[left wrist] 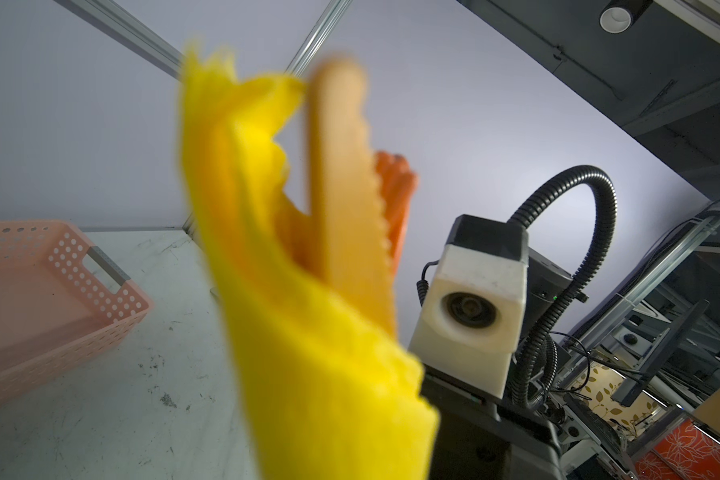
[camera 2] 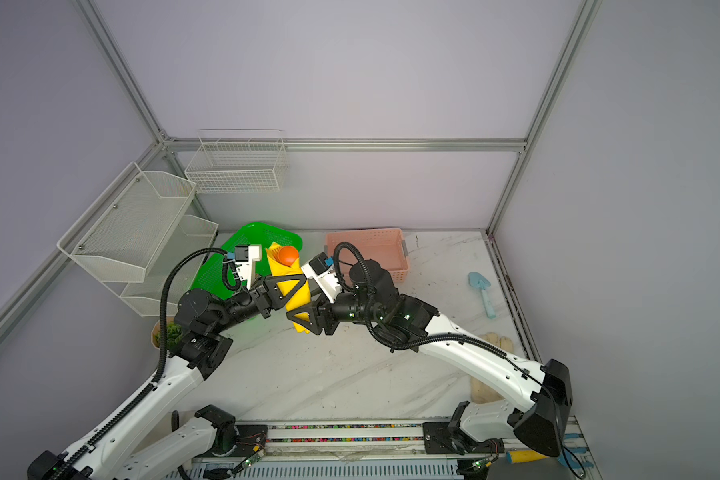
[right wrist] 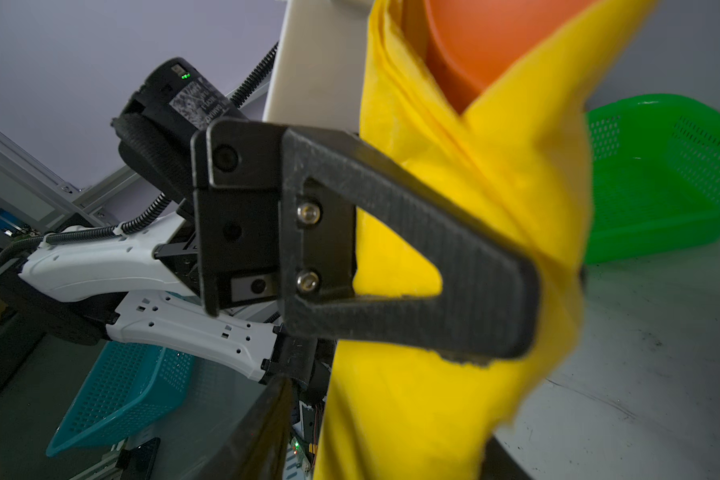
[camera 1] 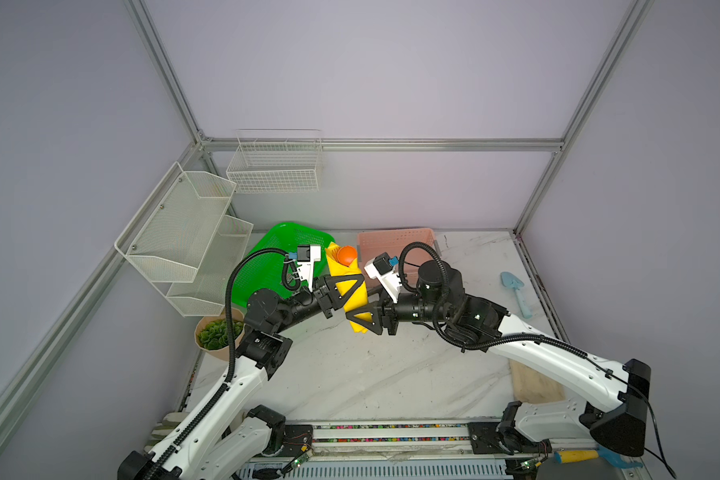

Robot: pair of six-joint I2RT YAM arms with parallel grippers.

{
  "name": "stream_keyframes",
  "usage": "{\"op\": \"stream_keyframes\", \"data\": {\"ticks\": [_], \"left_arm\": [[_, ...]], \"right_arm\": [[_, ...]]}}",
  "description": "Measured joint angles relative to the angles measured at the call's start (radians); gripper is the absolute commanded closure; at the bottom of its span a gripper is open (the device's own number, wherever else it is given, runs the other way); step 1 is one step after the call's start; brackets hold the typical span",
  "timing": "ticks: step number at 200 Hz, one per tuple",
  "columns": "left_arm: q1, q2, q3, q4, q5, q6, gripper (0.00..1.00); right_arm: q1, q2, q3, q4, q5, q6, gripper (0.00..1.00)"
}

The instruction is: Place the utensils on the paper napkin and roll it up

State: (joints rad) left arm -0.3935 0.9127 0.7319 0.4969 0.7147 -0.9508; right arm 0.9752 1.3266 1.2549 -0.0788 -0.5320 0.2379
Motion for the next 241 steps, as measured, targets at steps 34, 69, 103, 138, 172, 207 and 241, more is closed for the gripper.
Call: {"op": "stream_keyframes", "data": {"ticks": [34, 69, 103, 138, 172, 207, 241], "left_arm": [[0.0, 0.003, 0.0, 0.025, 0.013, -0.013, 0.98], [0.0, 0.005, 0.0, 0.055, 0.033, -0.026, 0.98], [0.0, 0.006, 0.0, 0.105, 0.057, -0.025, 0.96], [0.0, 0.008, 0.0, 0.113, 0.062, -0.026, 0.75], [0.006, 0.005, 0.0, 0.05, 0.04, -0.013, 0.51], [0.014, -0.008, 0.0, -0.002, 0.044, -0.008, 0.45], [0.016, 0.006, 0.0, 0.043, 0.085, -0.054, 0.44]], "right_arm": [[-0.001, 0.02, -0.011, 0.037, -0.026, 0.009, 0.65], [-0.007, 0.027, -0.027, 0.073, -0.055, 0.024, 0.81], [-0.013, 0.027, -0.035, 0.114, -0.101, 0.06, 0.97], [-0.02, 0.026, -0.051, 0.148, -0.122, 0.064, 1.0], [-0.021, 0.026, -0.069, 0.148, -0.162, 0.063, 1.0], [-0.023, 0.025, -0.072, 0.149, -0.19, 0.063, 1.0], [-0.028, 0.023, -0.072, 0.151, -0.214, 0.063, 1.0]]}}
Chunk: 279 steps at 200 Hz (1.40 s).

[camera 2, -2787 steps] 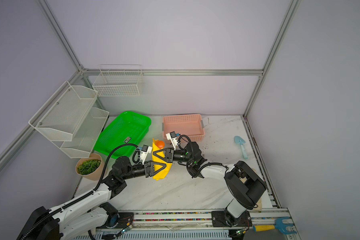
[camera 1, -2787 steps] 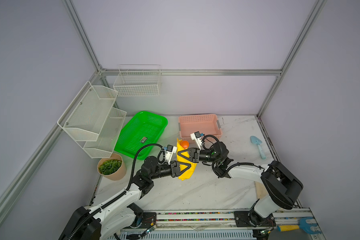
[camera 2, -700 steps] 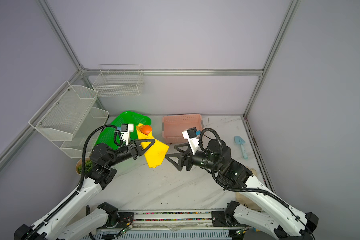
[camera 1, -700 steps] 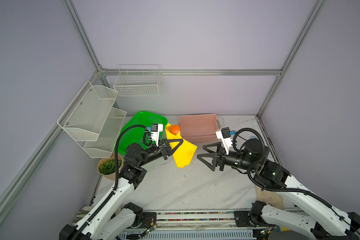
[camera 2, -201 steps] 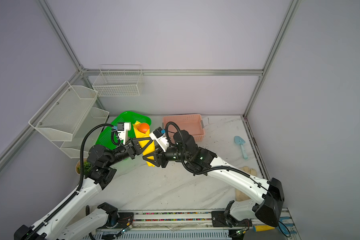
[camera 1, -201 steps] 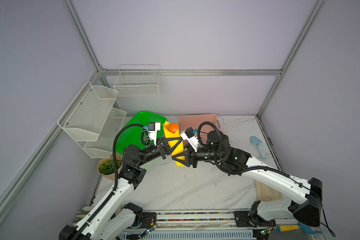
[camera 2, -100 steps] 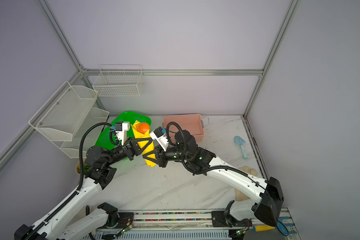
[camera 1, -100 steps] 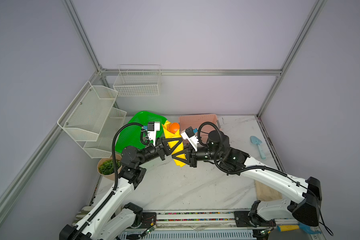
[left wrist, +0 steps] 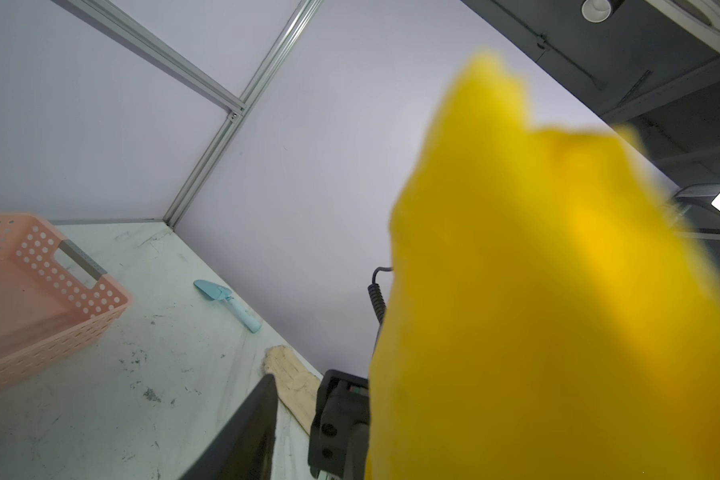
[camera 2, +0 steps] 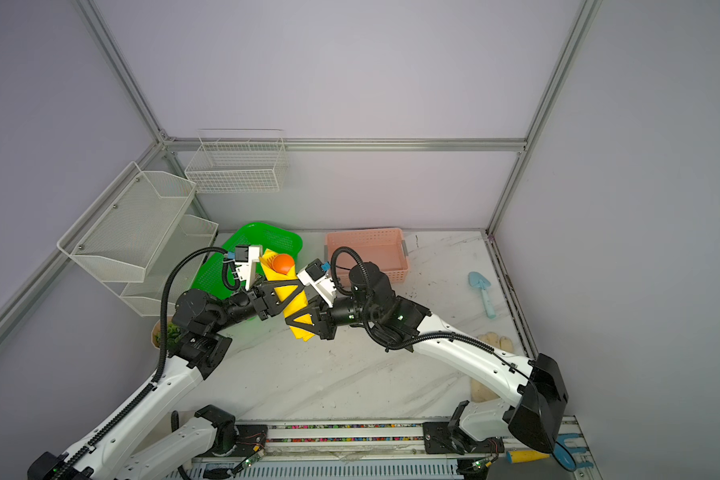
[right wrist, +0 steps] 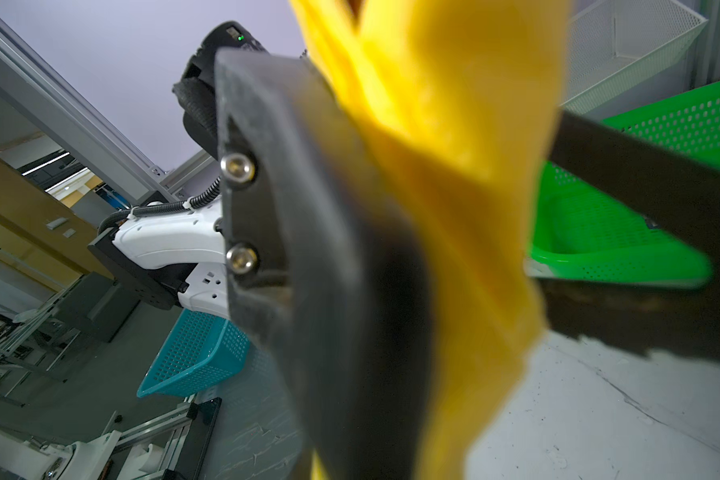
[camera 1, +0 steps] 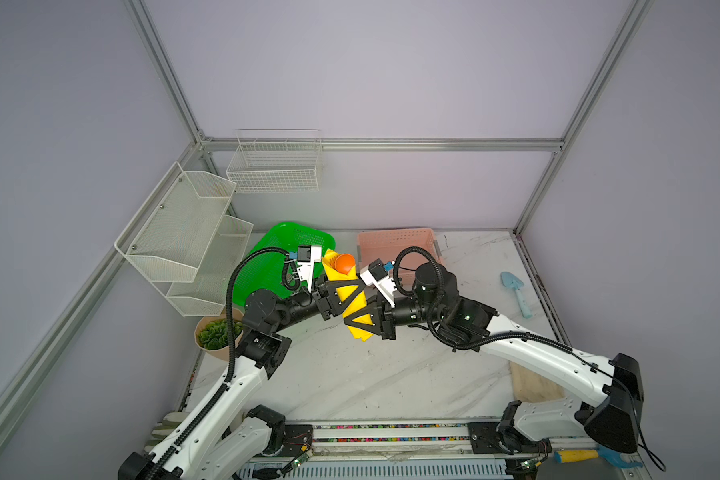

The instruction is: Place the utensils on the paper napkin and roll it up

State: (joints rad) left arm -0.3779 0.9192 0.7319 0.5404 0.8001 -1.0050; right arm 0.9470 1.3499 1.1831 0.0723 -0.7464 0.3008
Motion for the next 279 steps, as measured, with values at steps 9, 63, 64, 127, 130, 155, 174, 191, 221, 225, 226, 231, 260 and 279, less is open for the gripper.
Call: {"op": "stream_keyframes", "data": {"ticks": [9, 63, 64, 127, 130, 155, 174, 191, 221, 225, 226, 231, 260, 279], "left_arm": [[0.001, 0.01, 0.0, 0.023, 0.013, -0.016, 0.45], [0.001, 0.037, 0.0, 0.103, 0.064, -0.077, 0.74], [0.001, 0.037, 0.0, 0.102, 0.065, -0.079, 0.75], [0.0, -0.017, 0.032, -0.069, 0.059, 0.023, 0.88], [0.0, -0.018, 0.034, -0.074, 0.058, 0.031, 0.88], [-0.005, -0.027, 0.041, -0.107, 0.05, 0.06, 0.89], [-0.005, -0.028, 0.041, -0.117, 0.047, 0.076, 0.91], [-0.005, -0.028, 0.041, -0.119, 0.045, 0.083, 0.96], [-0.007, -0.027, 0.041, -0.117, 0.045, 0.084, 1.0], [-0.008, -0.027, 0.041, -0.116, 0.045, 0.084, 1.0], [-0.008, -0.027, 0.041, -0.116, 0.045, 0.084, 1.0], [-0.008, -0.027, 0.041, -0.115, 0.045, 0.083, 1.0], [-0.011, -0.026, 0.041, -0.116, 0.048, 0.081, 1.0], [0.002, -0.019, 0.041, -0.116, 0.037, 0.077, 1.0]], "right_arm": [[0.0, -0.001, 0.0, 0.003, -0.005, 0.0, 1.0], [-0.01, -0.001, 0.0, 0.004, -0.017, 0.004, 1.0], [-0.01, -0.001, 0.0, 0.004, -0.016, 0.005, 1.0], [-0.022, -0.008, 0.0, -0.01, -0.002, 0.006, 1.0], [-0.022, -0.01, 0.0, -0.01, -0.002, 0.006, 1.0], [-0.022, -0.015, 0.0, -0.018, 0.002, 0.006, 1.0], [-0.023, -0.015, 0.0, -0.024, 0.003, 0.009, 1.0], [-0.024, -0.015, 0.0, -0.024, 0.001, 0.009, 1.0], [-0.027, -0.015, -0.004, -0.023, -0.011, 0.009, 1.0], [-0.027, -0.015, -0.004, -0.023, -0.014, 0.009, 1.0], [-0.027, -0.015, -0.004, -0.023, -0.014, 0.009, 1.0], [-0.027, -0.015, -0.004, -0.023, -0.017, 0.009, 1.0], [-0.029, -0.03, -0.025, -0.008, -0.021, 0.004, 0.5], [-0.041, -0.061, -0.031, -0.008, -0.02, -0.001, 0.35]]}}
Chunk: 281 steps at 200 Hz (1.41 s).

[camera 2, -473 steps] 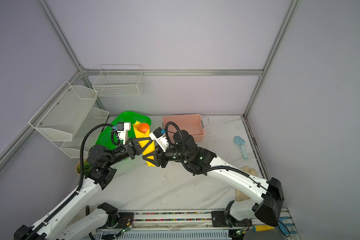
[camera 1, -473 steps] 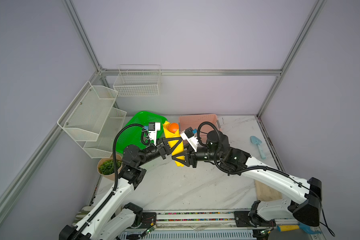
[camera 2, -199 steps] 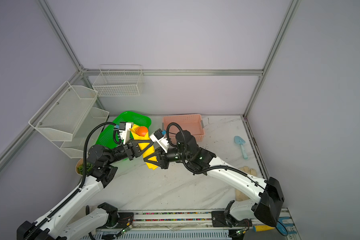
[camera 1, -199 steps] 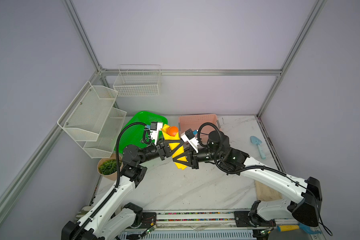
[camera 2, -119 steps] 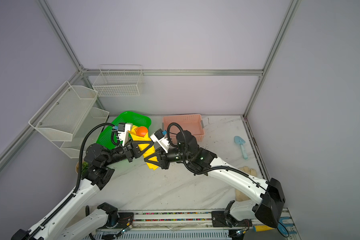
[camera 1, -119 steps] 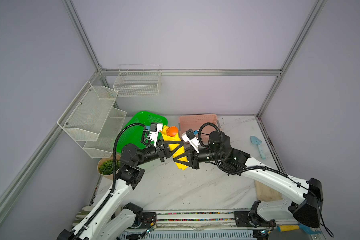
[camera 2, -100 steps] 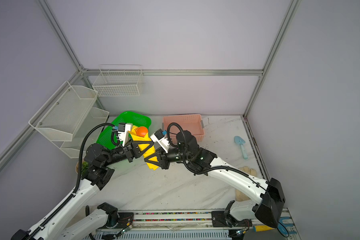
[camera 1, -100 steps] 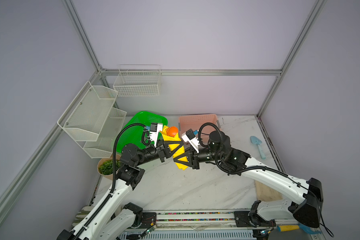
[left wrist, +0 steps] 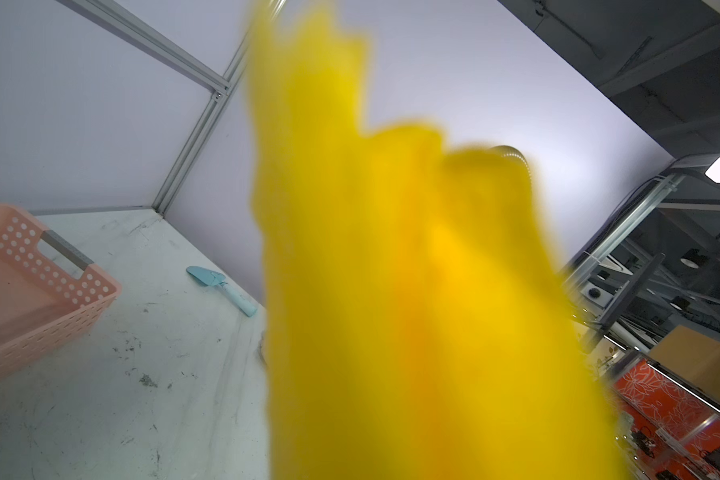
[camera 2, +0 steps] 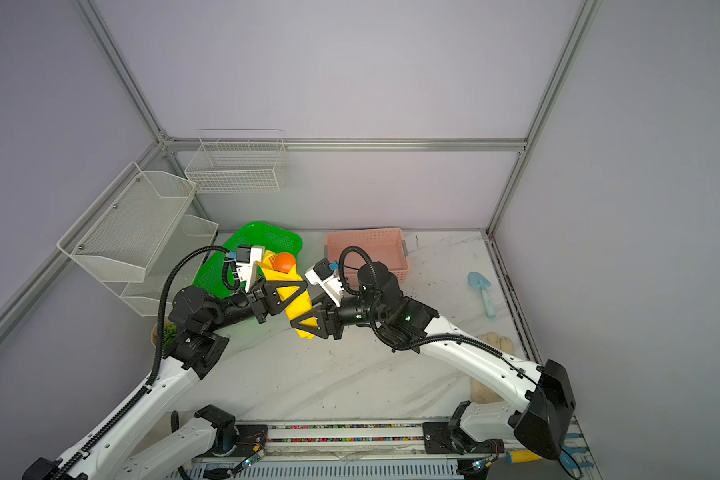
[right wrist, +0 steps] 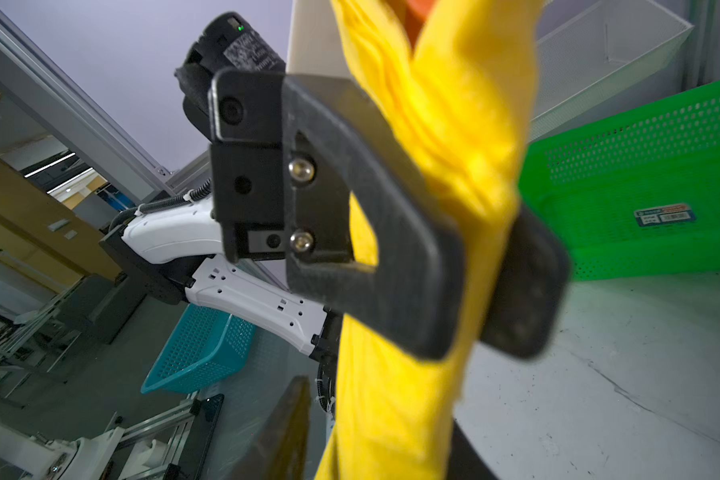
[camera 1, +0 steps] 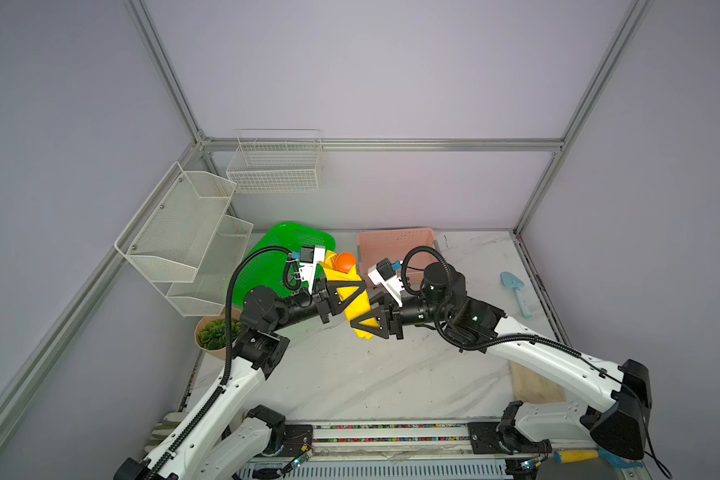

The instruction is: Place the utensils on the paper napkin and roll it up

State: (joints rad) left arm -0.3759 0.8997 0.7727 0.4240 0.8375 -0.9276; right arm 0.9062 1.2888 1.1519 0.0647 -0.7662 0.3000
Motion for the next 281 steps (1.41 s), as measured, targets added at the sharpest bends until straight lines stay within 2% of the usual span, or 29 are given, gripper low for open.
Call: {"op": "stream_keyframes", "data": {"ticks": [48, 84, 134, 146, 174, 196, 215, 245, 256, 272, 281], "left_arm": [[0.003, 0.01, 0.0, 0.007, -0.001, -0.015, 1.0], [0.005, 0.01, 0.0, 0.016, -0.004, -0.019, 1.0], [0.005, 0.011, 0.0, 0.02, -0.003, -0.025, 1.0], [0.005, 0.013, 0.0, 0.026, -0.003, -0.029, 1.0], [0.005, 0.018, 0.0, 0.031, -0.003, -0.031, 1.0], [0.005, 0.019, 0.0, 0.035, 0.0, -0.032, 1.0], [0.005, 0.019, 0.0, 0.047, 0.006, -0.026, 1.0], [0.005, 0.019, 0.0, 0.056, 0.008, -0.023, 1.0], [0.005, 0.019, 0.0, 0.056, 0.008, -0.023, 1.0], [0.005, 0.021, 0.0, 0.056, 0.004, -0.023, 1.0], [0.005, 0.024, 0.0, 0.056, 0.003, -0.023, 1.0]], "right_arm": [[-0.054, -0.016, 0.047, -0.001, -0.035, -0.003, 0.3], [-0.07, 0.045, 0.109, -0.006, -0.092, -0.01, 0.3], [-0.07, 0.121, 0.116, 0.002, -0.176, -0.009, 0.32], [-0.069, 0.133, 0.116, 0.008, -0.189, -0.005, 0.39], [-0.063, 0.149, 0.116, 0.035, -0.211, 0.015, 0.72], [-0.059, 0.156, 0.116, 0.053, -0.218, 0.035, 0.82], [-0.061, 0.161, 0.116, 0.059, -0.22, 0.055, 1.0], [-0.06, 0.162, 0.116, 0.072, -0.226, 0.067, 0.99], [-0.06, 0.163, 0.116, 0.075, -0.227, 0.07, 0.73], [-0.059, 0.165, 0.115, 0.092, -0.233, 0.081, 0.47], [-0.056, 0.165, 0.114, 0.106, -0.238, 0.088, 0.4]]}}
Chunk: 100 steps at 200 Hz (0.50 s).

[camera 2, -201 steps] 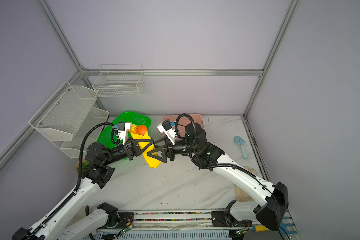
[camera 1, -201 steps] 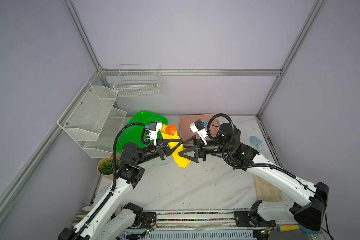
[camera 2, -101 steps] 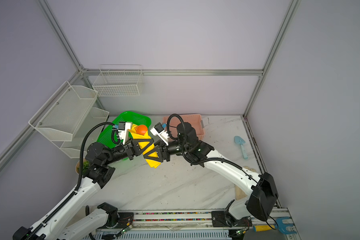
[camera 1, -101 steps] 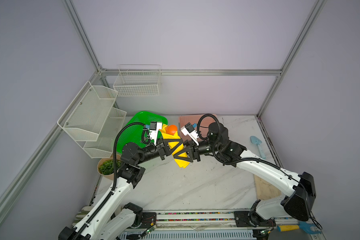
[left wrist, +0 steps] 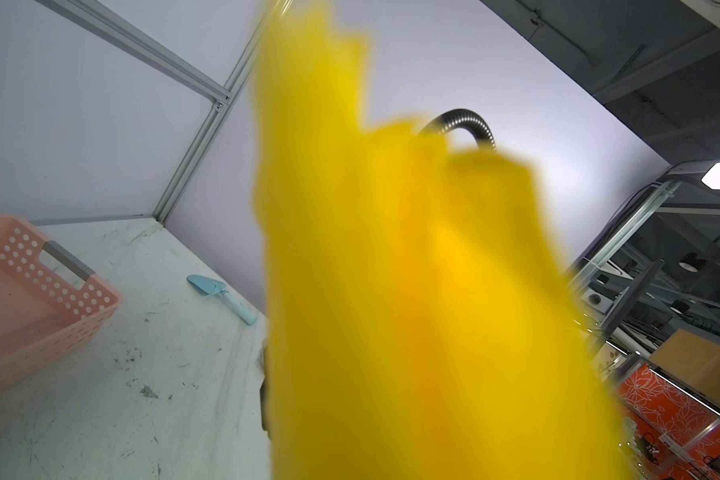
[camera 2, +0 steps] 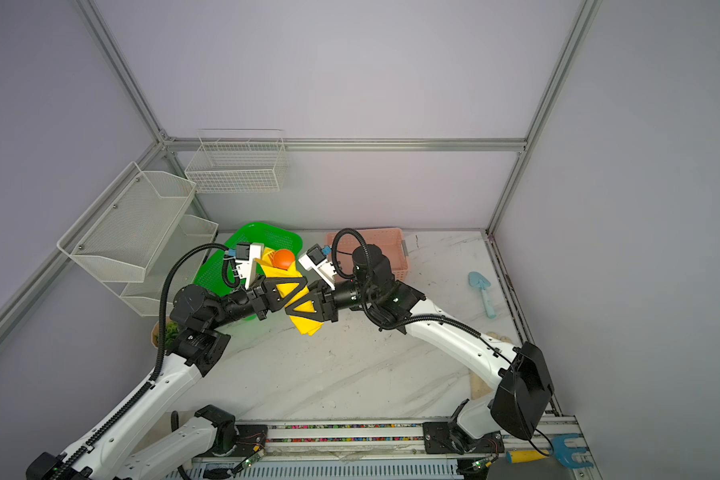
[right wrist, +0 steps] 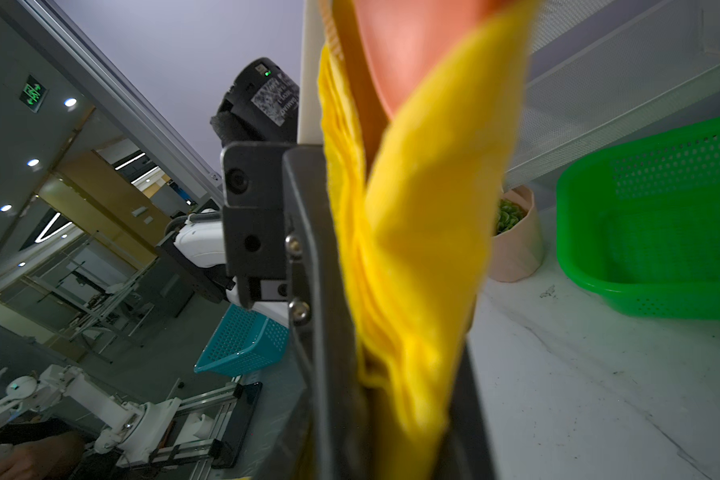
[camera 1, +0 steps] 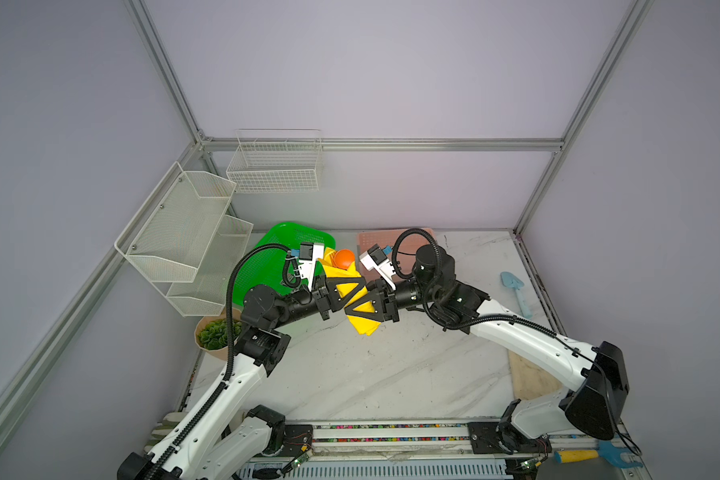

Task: Place the utensils on the paper napkin and roll it up
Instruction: 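Close the right gripper on the bundle while the left gripper holds it upright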

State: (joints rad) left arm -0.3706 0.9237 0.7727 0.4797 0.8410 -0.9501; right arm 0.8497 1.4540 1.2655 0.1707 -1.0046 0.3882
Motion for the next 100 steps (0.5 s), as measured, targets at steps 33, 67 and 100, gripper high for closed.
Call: {"op": "stream_keyframes", "data": {"ticks": [33, 67, 100], "left_arm": [[0.0, 0.006, 0.0, 0.0, -0.007, 0.0, 1.0], [-0.003, 0.007, 0.0, -0.005, 0.003, -0.002, 1.0], [-0.008, 0.01, 0.0, -0.013, 0.008, 0.004, 1.0]], "right_arm": [[0.023, 0.004, -0.008, 0.031, -0.009, 0.004, 0.41], [0.038, 0.005, -0.051, 0.05, 0.005, 0.008, 0.87], [0.032, 0.005, -0.076, 0.073, 0.025, 0.031, 1.0]]}}
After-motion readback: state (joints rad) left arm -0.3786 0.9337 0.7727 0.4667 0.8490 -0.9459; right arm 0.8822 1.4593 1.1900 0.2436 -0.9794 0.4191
